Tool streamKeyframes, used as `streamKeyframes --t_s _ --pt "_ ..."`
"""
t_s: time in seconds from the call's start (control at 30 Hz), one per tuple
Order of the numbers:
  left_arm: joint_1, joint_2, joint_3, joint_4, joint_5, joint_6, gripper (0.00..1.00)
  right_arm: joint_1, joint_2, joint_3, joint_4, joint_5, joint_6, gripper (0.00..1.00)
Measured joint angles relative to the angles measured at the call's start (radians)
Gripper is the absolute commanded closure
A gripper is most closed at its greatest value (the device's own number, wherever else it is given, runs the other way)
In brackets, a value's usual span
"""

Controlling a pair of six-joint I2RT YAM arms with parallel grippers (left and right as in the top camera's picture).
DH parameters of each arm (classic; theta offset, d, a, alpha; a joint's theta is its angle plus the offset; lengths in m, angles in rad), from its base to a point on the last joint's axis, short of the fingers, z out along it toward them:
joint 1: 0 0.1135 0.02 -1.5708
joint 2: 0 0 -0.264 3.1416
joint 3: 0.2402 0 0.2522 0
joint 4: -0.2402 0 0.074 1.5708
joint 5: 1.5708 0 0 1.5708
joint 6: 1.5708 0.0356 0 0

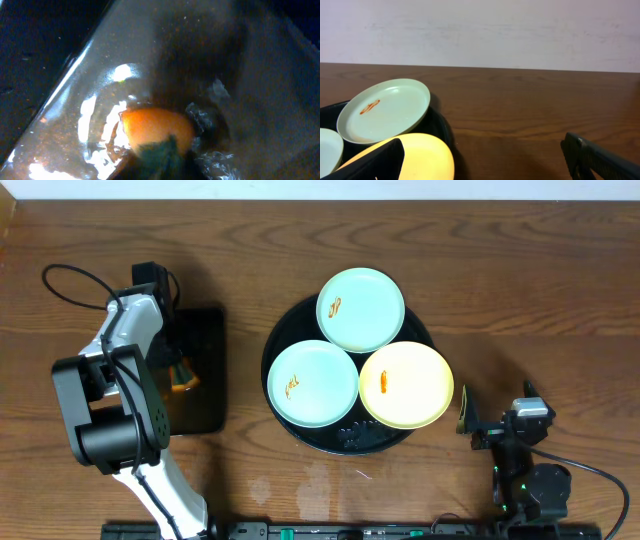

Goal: Clean dirty plates on tray and stack at the side
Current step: 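Lower the left gripper and close it on the green-orange sponge, then lift the sponge with the left gripper above the tray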

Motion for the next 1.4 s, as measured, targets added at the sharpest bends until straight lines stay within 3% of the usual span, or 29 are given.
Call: streamKeyframes --t_s 0.07,0.1,0.13,0.17,0.2,0.37,0.47,0.63,0.93,1.03,1.2,1.27,1.3,1.4 --pt "0.000 0.000 0.000 -0.002 -0.003 0.000 0.92 0.000 0.000 0.000 0.000 0.000 0.000 0.01" --pt "0.000 0.000 0.000 -0.003 -0.003 0.000 0.86 0.000 0.000 0.000 0.000 0.000 0.000 0.01" --pt "0.000 0.000 0.000 -0.006 -0.003 0.000 0.62 0.000 0.000 0.000 0.000 0.000 0.000 0.01" --pt "0.000 0.000 0.000 -0.013 -0.003 -0.001 0.31 0.000 0.000 0.000 0.000 0.000 0.000 0.01" --pt "0.000 0.000 0.000 -0.015 -0.003 -0.001 0.24 0.000 0.000 0.000 0.000 0.000 0.000 0.01" --pt "0.000 0.000 0.000 -0.100 0.008 -0.002 0.18 0.000 0.000 0.000 0.000 0.000 0.000 0.01" --pt "0.000 0.000 0.000 -0.180 0.021 -0.001 0.19 0.000 0.000 0.000 0.000 0.000 0.000 0.01" --pt "0.000 0.000 0.000 -0.245 0.032 0.000 0.29 0.000 0.000 0.000 0.000 0.000 0.000 0.01" --pt "0.000 0.000 0.000 -0.105 0.035 0.062 0.31 0.000 0.000 0.000 0.000 0.000 0.000 0.01" --pt "0.000 0.000 0.000 -0.099 0.038 0.081 0.49 0.000 0.000 0.000 0.000 0.000 0.000 0.01" --pt "0.000 0.000 0.000 -0.128 0.043 0.093 0.67 0.000 0.000 0.000 0.000 0.000 0.000 0.01" --pt "0.000 0.000 0.000 -0.135 0.045 0.098 0.79 0.000 0.000 0.000 0.000 0.000 0.000 0.01" --pt "0.000 0.000 0.000 -0.136 0.046 0.099 0.89 0.000 0.000 0.000 0.000 0.000 0.000 0.01" --pt "0.000 0.000 0.000 -0.142 0.046 0.102 0.92 0.000 0.000 0.000 0.000 0.000 0.000 0.01"
